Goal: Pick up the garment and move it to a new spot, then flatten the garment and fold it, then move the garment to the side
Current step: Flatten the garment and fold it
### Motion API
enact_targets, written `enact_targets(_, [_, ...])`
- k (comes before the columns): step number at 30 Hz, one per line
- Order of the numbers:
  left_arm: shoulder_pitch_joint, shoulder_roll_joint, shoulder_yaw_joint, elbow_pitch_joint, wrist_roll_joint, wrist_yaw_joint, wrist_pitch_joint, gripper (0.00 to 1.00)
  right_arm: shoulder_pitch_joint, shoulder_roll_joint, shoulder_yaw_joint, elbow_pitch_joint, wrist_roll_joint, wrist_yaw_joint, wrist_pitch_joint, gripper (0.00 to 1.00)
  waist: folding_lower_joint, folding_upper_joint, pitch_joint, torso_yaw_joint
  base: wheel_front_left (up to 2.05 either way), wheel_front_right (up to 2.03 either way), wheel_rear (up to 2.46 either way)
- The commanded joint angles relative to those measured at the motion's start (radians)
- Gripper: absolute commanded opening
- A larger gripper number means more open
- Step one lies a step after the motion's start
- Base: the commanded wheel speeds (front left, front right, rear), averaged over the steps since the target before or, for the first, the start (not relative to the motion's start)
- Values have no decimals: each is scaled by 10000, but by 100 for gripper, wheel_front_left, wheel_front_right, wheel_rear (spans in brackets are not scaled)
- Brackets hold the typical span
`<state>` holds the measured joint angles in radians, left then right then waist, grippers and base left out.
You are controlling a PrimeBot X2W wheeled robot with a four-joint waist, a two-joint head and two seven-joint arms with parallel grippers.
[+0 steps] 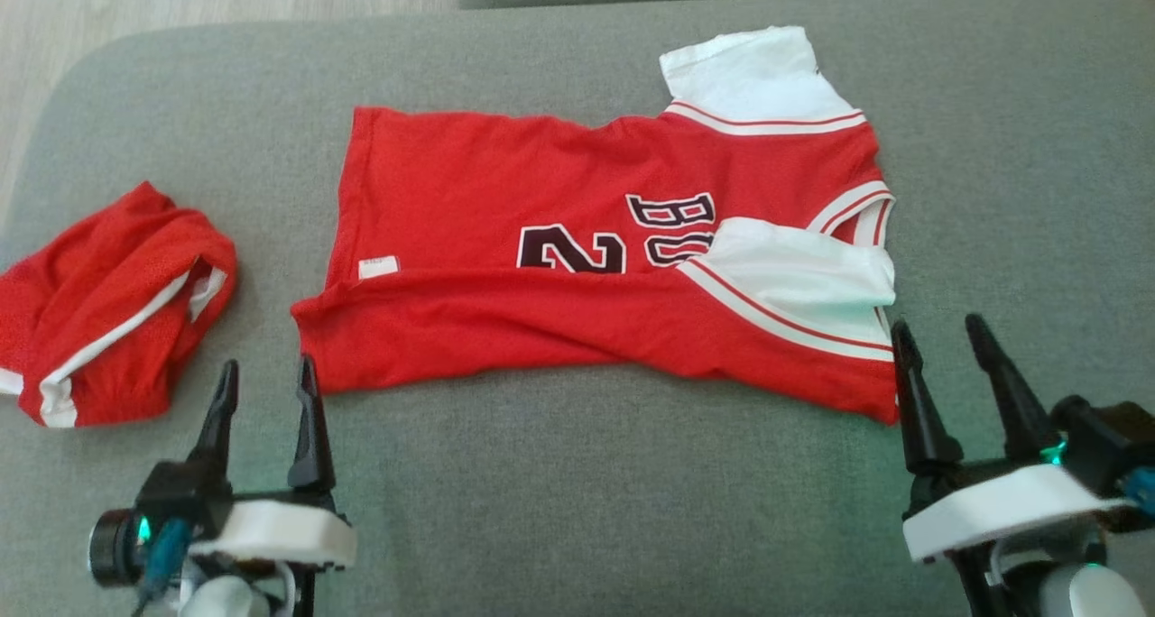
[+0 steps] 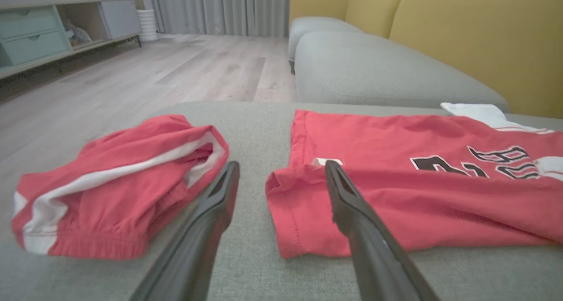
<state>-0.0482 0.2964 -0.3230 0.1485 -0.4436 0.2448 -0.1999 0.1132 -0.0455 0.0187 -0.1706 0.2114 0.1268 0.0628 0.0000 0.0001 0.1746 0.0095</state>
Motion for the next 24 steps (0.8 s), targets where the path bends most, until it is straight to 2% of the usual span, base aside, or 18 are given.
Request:
enact_targets(1, [-655,256,295,-70,-119,-141,229,100,-324,-48,132,-90,87,39,254,100,0,-1,134,23,0,0,0])
enact_targets(13, [-2635,337,125,2882,-1575,-1496,3030,100,-1643,-132,118,2278,92,39,2176,100,0,-1,1000,-105,0,0,0])
enact_targets(19, [-3093,330,-75,3703,-2271,-2121,4672,100,-1912,-163,169,3060,323,39,3795,100,0,-1,1108,-82,0,0,0])
enact_targets(20, [-3105,313,-128,3723,-2414,-2263,4972,84,-1943,-181,202,3077,341,39,3983,100,0,-1,1111,-70,0,0,0])
enact_targets(22, [-3111,309,-193,3630,-2658,-2525,5393,0,-1954,-181,215,3102,459,39,4332,100,0,-1,1104,-50,0,0,0])
enact_targets(23, [-3103,331,-222,3556,-2739,-2619,5554,0,-1935,-180,221,3122,526,39,4562,54,0,-1,1095,-42,0,0,0])
enact_targets(24, [-3107,383,-235,3436,-2754,-2681,5595,0,-1920,-177,194,3106,605,39,4727,0,0,-1,1086,-34,0,0,0])
